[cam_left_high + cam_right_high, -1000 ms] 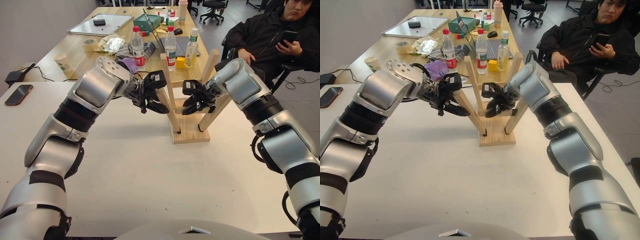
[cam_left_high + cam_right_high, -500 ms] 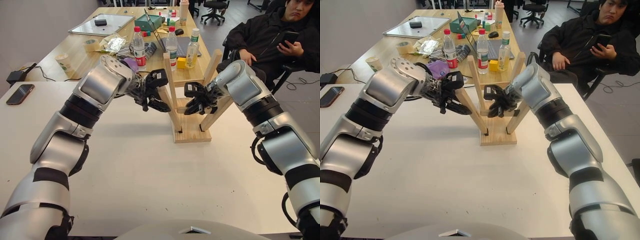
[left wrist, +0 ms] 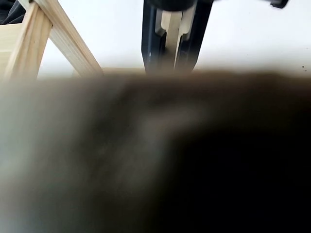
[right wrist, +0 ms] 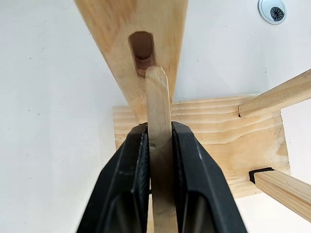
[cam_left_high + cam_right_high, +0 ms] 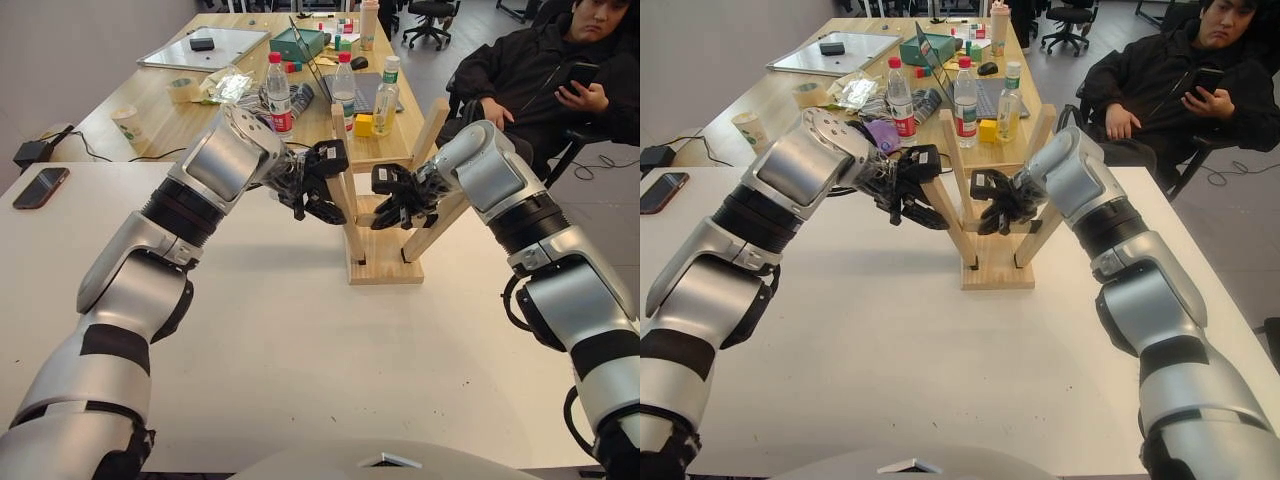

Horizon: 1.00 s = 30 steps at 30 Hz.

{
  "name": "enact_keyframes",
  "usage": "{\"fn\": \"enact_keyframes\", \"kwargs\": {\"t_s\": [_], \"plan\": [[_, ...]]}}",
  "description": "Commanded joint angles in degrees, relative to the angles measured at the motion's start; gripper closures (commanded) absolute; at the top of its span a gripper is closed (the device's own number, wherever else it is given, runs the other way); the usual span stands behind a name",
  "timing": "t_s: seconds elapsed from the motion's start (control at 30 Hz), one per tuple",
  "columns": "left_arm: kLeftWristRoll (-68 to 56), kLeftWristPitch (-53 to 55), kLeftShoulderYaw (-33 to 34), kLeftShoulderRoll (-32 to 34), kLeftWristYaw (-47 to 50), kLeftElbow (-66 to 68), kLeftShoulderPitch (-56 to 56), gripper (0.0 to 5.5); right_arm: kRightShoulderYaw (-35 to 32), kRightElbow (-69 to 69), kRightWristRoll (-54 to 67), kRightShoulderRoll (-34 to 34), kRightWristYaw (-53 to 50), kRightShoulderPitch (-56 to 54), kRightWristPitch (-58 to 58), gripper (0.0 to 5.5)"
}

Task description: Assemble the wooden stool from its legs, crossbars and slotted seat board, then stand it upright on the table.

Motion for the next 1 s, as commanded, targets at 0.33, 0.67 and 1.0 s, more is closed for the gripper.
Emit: {"fn": "enact_keyframes", "kwargs": {"t_s": [0.33, 0.67, 1.0], "plan": [[10.02, -1.09, -13.64, -5.73, -2.2, 9.95, 4.94, 3.46, -1.03, -2.98, 1.08, 1.47, 0.95, 3.28, 3.11, 5.04], [13.16, -5.17, -17.04, -8.54, -3.11, 17.15, 5.38, 3.46, -1.22, -6.0, 2.15, 1.94, 2.01, 4.53, 5.55, 5.04], [15.65, -7.61, -16.0, -11.67, -4.03, 21.62, 4.48, 3.46, -1.68, -6.4, 1.56, 2.23, 2.69, 5.06, 6.42, 5.06]]}}
